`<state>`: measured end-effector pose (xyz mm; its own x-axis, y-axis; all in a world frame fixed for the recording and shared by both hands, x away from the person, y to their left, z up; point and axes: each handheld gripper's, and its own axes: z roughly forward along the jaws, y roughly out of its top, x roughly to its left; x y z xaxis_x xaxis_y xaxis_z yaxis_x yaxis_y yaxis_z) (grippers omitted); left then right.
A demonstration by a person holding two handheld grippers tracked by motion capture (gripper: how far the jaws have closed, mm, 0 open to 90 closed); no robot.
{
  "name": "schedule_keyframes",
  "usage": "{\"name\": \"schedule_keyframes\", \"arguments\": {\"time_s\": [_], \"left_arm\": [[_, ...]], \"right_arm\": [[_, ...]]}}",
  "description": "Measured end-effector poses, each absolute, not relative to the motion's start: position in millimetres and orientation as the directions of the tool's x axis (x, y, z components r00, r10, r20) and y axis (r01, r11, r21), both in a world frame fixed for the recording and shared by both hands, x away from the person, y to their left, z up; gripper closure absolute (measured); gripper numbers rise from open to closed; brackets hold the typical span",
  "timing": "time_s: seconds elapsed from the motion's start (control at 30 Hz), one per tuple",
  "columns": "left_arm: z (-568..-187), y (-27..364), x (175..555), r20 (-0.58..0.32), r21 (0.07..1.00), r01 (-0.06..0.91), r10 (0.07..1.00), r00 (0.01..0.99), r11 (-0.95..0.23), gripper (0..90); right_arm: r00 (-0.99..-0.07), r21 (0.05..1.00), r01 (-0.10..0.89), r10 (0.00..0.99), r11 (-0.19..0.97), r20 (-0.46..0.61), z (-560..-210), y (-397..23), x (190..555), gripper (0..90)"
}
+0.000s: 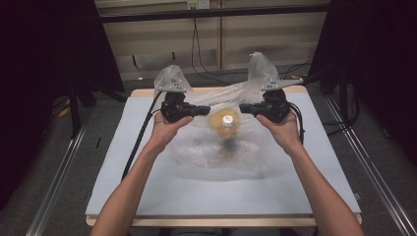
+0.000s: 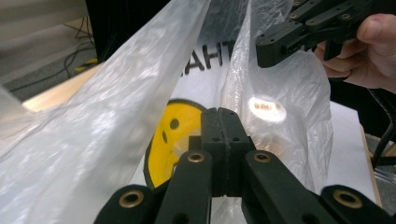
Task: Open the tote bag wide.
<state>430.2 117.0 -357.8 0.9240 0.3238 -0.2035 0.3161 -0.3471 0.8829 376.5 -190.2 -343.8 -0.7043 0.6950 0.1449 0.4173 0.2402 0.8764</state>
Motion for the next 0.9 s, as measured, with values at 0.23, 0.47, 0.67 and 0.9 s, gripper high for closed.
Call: {"name": "schedule_keyframes", "arguments": {"time_s": [0.23, 0.47, 0.67, 0.9], "left_arm": [[-381, 118, 421, -0.225, 0.861, 0.340, 0.316, 0.922, -0.379, 90.0], [-396, 112, 409, -0.231, 0.852, 0.338, 0.292, 0.928, -0.401, 90.0], [-386, 106, 396, -0.224, 0.879, 0.299, 0.234, 0.946, -0.371, 90.0], [-401, 103, 388, -0.224, 0.835, 0.318, 0.251, 0.942, -0.449, 90.0]], "right_arm": [[-0.706, 0.864, 0.437, 0.691, 0.250, 0.157, -367, -195, 359, 90.0], [-0.684, 0.839, 0.487, 0.703, 0.242, 0.194, -399, -205, 352, 90.0], [-0.706, 0.844, 0.486, 0.671, 0.226, 0.227, -406, -204, 342, 90.0], [-0.728, 0.841, 0.476, 0.652, 0.257, 0.213, -407, -202, 330, 90.0]]}}
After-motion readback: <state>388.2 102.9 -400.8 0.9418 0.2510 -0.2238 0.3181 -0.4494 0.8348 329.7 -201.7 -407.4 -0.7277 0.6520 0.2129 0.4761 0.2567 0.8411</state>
